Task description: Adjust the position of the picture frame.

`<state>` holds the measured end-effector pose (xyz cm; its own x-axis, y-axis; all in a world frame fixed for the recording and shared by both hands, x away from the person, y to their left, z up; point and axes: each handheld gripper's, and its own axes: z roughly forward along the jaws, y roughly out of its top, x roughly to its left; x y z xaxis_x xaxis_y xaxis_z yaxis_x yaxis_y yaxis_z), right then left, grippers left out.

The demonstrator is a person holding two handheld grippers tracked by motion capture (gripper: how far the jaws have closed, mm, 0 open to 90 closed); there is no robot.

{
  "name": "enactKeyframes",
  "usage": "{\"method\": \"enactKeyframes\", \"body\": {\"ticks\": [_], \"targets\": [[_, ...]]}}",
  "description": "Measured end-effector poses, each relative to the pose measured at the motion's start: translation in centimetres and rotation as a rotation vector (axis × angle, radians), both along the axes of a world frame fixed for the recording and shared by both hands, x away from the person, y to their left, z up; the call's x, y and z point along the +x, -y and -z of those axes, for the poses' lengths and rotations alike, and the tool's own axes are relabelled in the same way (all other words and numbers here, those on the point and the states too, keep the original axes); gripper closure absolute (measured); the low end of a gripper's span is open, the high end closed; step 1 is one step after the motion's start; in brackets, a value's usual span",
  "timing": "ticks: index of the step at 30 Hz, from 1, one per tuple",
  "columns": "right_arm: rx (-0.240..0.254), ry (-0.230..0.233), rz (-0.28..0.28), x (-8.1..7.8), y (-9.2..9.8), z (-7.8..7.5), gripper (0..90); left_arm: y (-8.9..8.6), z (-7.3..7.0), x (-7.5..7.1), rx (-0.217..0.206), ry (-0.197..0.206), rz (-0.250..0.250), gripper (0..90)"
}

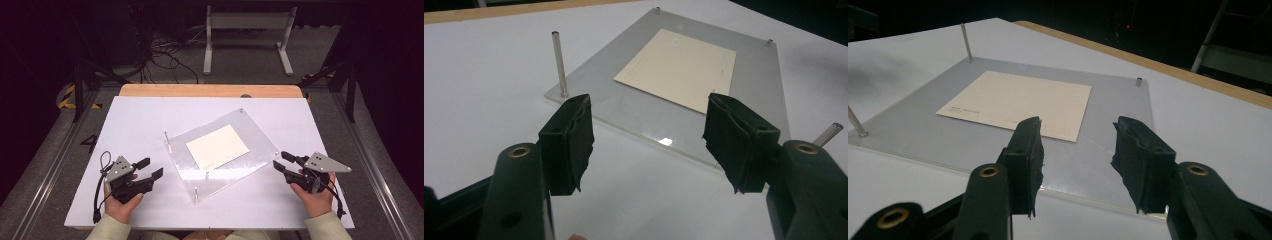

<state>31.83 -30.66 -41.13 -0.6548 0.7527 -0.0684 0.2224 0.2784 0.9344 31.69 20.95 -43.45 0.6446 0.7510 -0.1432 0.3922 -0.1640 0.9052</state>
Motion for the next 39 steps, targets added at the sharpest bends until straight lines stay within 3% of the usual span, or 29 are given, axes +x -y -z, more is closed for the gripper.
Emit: {"method": "enactKeyframes", "body": {"ticks": [11, 16, 26, 35, 39], "targets": [[0.004, 0.002, 0.003, -0.1, 0.1, 0.0, 51.9, 0.8, -0.2, -0.3, -0.017, 0.030, 0.036, 37.8], [0.012, -0.001, 0.008, -0.2, 0.3, 0.1, 51.5, 2.2, -0.4, -0.4, -0.010, 0.048, 0.081, 36.6], [0.012, -0.012, 0.011, -0.3, 0.3, 0.2, 50.4, 4.9, -1.0, -1.3, -0.048, 0.054, 0.190, 35.0], [0.021, -0.018, 0.001, -0.2, 0.3, 0.3, 49.4, 6.9, -0.8, -2.0, -0.022, 0.029, 0.291, 34.7], [0.024, -0.027, -0.010, -0.1, 0.3, 0.4, 49.6, 7.4, -0.3, -1.9, -0.005, 0.005, 0.308, 36.4]]}}
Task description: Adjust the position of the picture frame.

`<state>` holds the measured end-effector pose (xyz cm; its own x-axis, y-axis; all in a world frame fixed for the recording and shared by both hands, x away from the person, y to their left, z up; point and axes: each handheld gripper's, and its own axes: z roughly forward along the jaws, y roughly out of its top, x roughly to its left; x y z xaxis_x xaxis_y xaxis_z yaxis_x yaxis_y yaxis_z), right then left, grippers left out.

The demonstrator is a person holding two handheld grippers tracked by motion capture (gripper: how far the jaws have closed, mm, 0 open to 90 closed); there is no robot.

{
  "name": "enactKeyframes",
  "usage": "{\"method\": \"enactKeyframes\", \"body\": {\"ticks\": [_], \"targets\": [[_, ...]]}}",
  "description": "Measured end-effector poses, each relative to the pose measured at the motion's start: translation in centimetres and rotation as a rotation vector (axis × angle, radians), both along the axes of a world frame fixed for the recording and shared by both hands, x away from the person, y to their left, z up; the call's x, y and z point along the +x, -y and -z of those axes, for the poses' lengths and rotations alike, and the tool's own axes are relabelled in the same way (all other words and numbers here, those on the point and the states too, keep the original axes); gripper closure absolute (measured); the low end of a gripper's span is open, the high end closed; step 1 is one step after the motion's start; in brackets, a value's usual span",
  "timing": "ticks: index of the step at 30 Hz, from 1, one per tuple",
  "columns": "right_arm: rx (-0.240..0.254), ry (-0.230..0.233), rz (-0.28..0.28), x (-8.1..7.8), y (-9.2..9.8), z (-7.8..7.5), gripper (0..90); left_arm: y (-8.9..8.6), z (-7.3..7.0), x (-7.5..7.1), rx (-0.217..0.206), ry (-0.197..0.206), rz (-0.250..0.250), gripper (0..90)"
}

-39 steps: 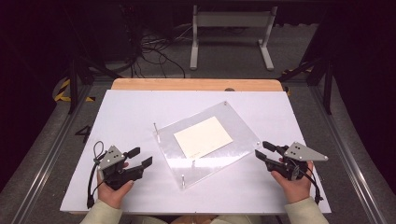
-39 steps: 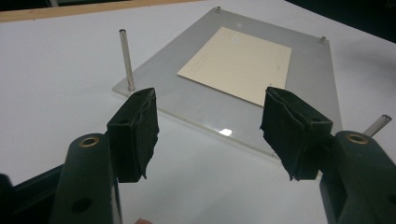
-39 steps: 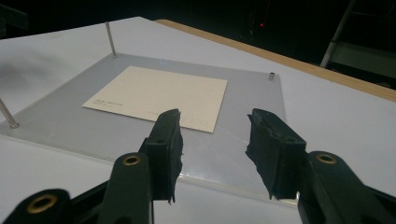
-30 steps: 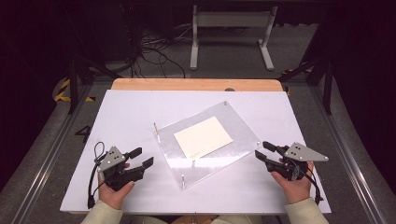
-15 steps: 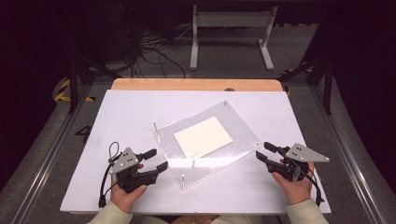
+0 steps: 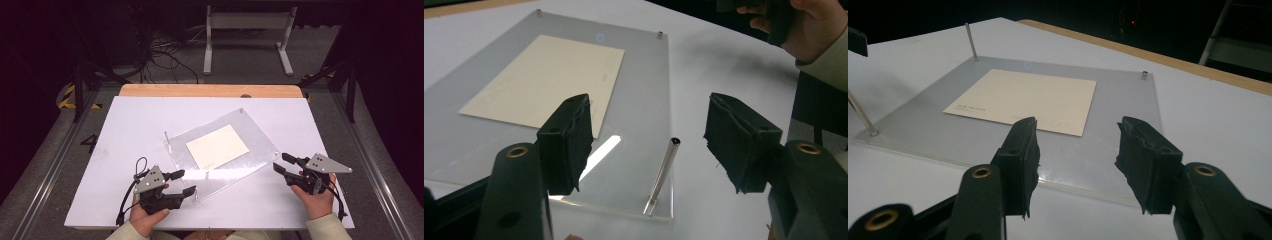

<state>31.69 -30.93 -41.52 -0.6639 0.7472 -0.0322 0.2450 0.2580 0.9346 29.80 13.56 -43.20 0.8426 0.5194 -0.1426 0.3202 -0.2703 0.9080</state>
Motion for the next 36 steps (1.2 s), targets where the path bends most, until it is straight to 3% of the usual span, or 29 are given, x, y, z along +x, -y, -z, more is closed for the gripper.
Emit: {"method": "enactKeyframes", "body": {"ticks": [4, 7, 15, 18, 21, 23, 27, 31, 34, 35, 36], "targets": [[-0.001, -0.003, -0.006, 0.0, -0.1, 0.0, 49.7, 0.5, 0.5, 0.1, 0.020, -0.021, 0.022, 39.7], [-0.001, -0.008, -0.009, 0.0, -0.1, 0.1, 49.7, 1.8, 1.2, 0.0, 0.087, -0.030, 0.050, 40.5], [-0.005, -0.022, -0.022, 0.1, -0.2, 0.3, 49.9, 3.3, 2.3, 0.2, 0.183, -0.053, 0.079, 44.9], [-0.002, -0.023, -0.023, 0.2, -0.2, 0.3, 50.0, 3.7, 2.8, 0.4, 0.222, -0.067, 0.080, 53.4], [-0.003, -0.027, -0.024, 0.2, -0.2, 0.4, 50.0, 4.0, 3.2, 0.7, 0.241, -0.098, 0.075, 70.7], [-0.005, -0.027, -0.026, 0.2, -0.3, 0.4, 50.0, 3.9, 3.2, 0.8, 0.245, -0.096, 0.071, 82.2], [-0.004, -0.029, -0.031, 0.3, -0.2, 0.5, 50.2, 4.0, 2.9, 0.7, 0.274, -0.071, 0.071, 84.1], [-0.003, -0.041, -0.041, 0.4, -0.1, 0.5, 51.2, 2.9, 1.8, 1.1, 0.248, -0.087, 0.037, 84.7], [-0.004, -0.029, -0.043, 0.4, -0.1, 0.4, 52.3, 1.0, 1.1, 1.8, 0.190, -0.110, -0.035, 84.8], [-0.006, -0.025, -0.041, 0.4, -0.1, 0.4, 52.6, 1.0, 1.1, 1.8, 0.190, -0.110, -0.035, 84.8], [-0.007, -0.023, -0.040, 0.4, -0.1, 0.4, 52.8, -0.1, 0.8, 2.3, 0.168, -0.124, -0.084, 84.8]]}}
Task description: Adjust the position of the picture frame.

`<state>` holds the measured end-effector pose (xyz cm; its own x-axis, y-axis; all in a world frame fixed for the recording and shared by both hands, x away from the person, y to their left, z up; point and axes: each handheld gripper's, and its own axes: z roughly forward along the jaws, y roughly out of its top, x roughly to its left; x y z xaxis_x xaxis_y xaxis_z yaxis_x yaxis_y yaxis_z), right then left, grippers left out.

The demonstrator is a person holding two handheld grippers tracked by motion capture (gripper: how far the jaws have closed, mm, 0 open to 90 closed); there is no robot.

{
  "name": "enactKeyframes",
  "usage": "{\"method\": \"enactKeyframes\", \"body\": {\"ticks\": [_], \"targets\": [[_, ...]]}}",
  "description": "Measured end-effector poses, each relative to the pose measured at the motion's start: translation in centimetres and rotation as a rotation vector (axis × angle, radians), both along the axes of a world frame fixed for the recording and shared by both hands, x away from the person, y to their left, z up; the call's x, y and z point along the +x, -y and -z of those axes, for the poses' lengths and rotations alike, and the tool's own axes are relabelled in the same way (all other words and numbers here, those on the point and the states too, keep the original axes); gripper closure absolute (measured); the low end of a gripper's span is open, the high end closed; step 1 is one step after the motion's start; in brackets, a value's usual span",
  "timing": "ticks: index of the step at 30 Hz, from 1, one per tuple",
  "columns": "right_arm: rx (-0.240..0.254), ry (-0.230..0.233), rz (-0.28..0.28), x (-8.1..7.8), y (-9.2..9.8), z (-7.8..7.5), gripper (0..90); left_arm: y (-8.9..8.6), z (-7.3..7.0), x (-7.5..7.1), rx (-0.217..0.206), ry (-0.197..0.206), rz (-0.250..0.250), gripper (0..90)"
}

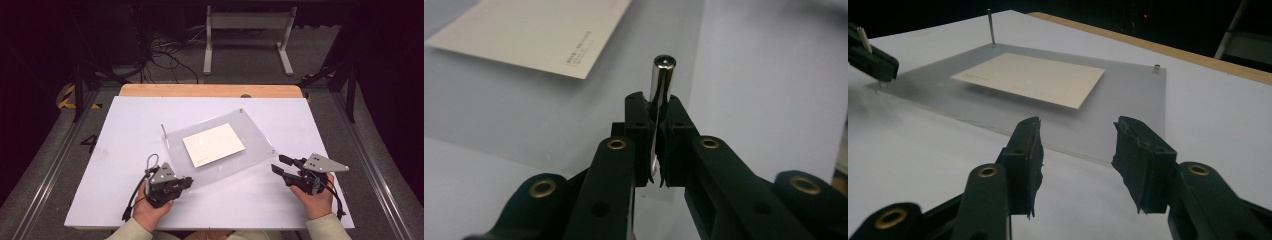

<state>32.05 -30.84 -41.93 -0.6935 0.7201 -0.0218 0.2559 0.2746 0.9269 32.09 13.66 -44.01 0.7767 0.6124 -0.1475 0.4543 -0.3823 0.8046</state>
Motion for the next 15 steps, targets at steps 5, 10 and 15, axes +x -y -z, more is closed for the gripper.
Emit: {"method": "enactKeyframes", "body": {"ticks": [5, 10, 15], "targets": [[-0.011, 0.006, -0.001, 0.1, -0.1, 0.1, 54.0, -2.3, -0.3, 1.4, -0.022, -0.002, -0.122, 84.7], [-0.020, 0.001, -0.001, 0.1, -0.2, 0.2, 55.3, -3.6, -0.5, 2.5, -0.030, 0.008, -0.210, 84.4], [-0.025, -0.022, -0.016, 0.0, -0.3, 0.4, 57.6, -5.1, 0.5, 4.3, -0.017, -0.006, -0.318, 83.2]]}}
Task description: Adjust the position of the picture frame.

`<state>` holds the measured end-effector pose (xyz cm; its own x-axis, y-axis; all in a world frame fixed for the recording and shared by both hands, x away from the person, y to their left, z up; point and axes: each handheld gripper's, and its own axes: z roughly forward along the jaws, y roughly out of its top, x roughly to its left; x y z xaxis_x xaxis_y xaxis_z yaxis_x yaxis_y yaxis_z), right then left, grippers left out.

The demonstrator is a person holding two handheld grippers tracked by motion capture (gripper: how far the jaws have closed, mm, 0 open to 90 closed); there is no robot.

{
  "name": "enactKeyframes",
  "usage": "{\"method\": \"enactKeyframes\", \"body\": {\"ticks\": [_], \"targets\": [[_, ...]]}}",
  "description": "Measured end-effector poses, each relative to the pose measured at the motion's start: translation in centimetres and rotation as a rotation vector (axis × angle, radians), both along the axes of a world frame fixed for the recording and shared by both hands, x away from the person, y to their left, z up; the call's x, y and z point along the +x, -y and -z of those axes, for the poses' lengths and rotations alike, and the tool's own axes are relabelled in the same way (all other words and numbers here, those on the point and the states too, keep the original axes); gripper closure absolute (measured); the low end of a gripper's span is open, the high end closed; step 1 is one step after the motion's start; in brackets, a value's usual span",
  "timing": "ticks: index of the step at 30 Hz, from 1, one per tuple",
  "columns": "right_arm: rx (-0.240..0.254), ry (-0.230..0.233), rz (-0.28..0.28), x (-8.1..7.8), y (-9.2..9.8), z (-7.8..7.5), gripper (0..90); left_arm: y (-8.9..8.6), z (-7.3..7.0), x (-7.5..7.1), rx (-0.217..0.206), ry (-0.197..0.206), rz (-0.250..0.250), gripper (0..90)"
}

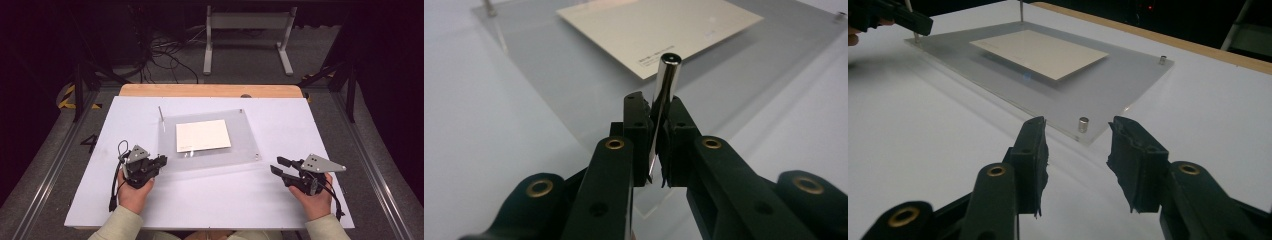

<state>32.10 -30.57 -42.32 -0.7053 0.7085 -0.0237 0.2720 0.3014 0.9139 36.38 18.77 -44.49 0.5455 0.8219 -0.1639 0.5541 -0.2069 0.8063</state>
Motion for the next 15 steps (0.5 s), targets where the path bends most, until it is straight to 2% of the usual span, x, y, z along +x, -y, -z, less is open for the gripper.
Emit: {"method": "enactKeyframes", "body": {"ticks": [3, 6, 7, 8, 9, 10, 11, 13, 15], "targets": [[0.001, -0.023, -0.010, 0.2, -0.1, 0.1, 58.1, -0.7, 0.6, 0.9, 0.002, -0.023, -0.046, 82.3], [-0.018, -0.045, -0.012, 0.6, -0.2, 0.0, 59.9, -1.0, 1.2, 1.5, 0.025, -0.042, -0.075, 81.1], [-0.037, -0.073, -0.017, 0.9, -0.3, -0.2, 62.7, -1.1, 1.3, 1.4, 0.010, -0.042, -0.075, 80.7], [-0.047, -0.103, -0.025, 1.2, -0.3, -0.3, 63.7, -1.1, 1.2, 1.3, 0.016, -0.038, -0.076, 80.1], [-0.051, -0.125, -0.033, 1.5, -0.3, -0.5, 64.6, -1.2, 1.1, 1.1, 0.027, -0.013, -0.076, 78.1], [-0.051, -0.125, -0.033, 1.5, -0.3, -0.5, 64.6, -1.2, 1.1, 1.1, 0.027, -0.013, -0.076, 73.6], [-0.061, -0.140, -0.041, 1.8, -0.5, -0.6, 65.8, -1.3, 0.9, 0.9, 0.029, 0.004, -0.070, 73.6], [-0.082, -0.148, -0.058, 2.2, -1.0, -0.8, 65.9, -1.7, 0.6, 0.3, 0.040, 0.032, -0.061, 65.8], [-0.101, -0.152, -0.082, 2.8, -1.7, -1.1, 65.8, -2.1, 0.4, -0.3, 0.043, 0.041, -0.053, 57.3]]}}
